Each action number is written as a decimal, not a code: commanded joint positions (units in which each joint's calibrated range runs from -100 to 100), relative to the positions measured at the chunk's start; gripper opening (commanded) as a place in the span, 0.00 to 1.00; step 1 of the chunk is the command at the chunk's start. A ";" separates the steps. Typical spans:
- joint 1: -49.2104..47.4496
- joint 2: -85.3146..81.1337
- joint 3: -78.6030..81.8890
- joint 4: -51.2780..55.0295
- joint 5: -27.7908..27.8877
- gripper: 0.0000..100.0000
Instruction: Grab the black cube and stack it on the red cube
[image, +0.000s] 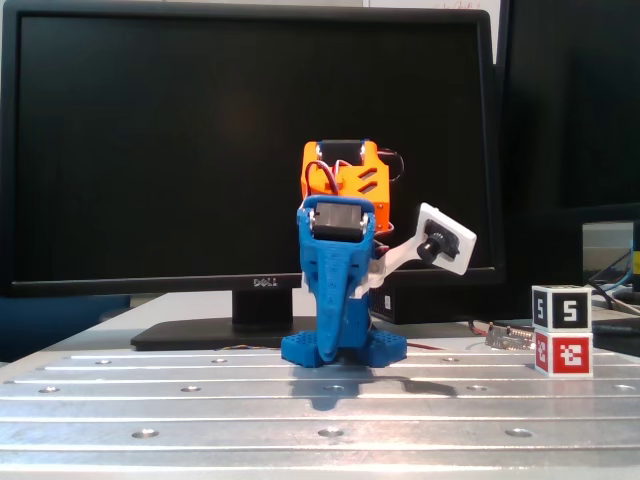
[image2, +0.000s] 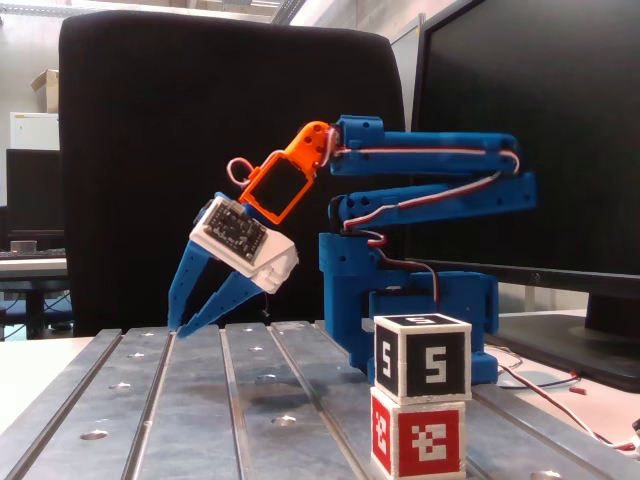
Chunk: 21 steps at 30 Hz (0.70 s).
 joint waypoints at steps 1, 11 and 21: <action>0.34 -3.99 0.46 2.73 -0.23 0.01; 0.27 -15.26 8.06 8.29 0.03 0.01; 0.71 -18.02 7.79 14.19 0.14 0.01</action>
